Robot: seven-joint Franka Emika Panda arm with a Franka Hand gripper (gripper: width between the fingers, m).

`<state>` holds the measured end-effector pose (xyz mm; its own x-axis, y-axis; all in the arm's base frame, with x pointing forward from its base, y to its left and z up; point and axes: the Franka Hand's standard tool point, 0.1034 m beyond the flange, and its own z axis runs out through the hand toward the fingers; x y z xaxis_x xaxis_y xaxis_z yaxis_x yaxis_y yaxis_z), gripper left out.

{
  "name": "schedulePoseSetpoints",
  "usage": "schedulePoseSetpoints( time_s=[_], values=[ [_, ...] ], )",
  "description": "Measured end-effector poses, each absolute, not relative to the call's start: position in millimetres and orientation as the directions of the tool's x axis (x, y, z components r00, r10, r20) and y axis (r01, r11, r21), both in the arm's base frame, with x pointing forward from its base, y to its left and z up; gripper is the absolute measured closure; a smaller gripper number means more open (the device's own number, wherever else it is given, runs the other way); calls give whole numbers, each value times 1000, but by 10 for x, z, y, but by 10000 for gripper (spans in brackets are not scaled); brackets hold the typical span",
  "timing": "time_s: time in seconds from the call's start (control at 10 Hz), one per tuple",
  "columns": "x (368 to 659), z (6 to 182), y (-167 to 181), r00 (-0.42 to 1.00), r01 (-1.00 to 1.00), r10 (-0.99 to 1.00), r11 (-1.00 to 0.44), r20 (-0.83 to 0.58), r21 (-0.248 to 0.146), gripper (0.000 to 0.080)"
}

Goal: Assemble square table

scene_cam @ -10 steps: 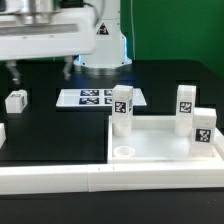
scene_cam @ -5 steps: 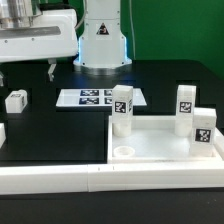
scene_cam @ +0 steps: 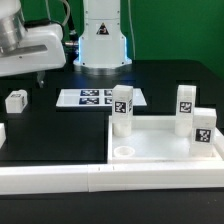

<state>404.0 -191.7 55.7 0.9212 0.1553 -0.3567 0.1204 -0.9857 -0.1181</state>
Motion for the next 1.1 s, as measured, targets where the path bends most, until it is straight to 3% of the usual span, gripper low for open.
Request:
schedulePoseSetpoints(
  time_s=[0.4,0.6,0.8,1.1],
  values=[
    [4030,482,-1869,808,105,189,-978,-559,-179,150],
    [3910,373,-2089,699,99,194,-980,-688,-175,150],
    [3854,307,-2211,599,71,146,-989,-788,-130,150],
    [3864,259,-2199,558,75,152,-988,-816,-132,150]
  ],
)
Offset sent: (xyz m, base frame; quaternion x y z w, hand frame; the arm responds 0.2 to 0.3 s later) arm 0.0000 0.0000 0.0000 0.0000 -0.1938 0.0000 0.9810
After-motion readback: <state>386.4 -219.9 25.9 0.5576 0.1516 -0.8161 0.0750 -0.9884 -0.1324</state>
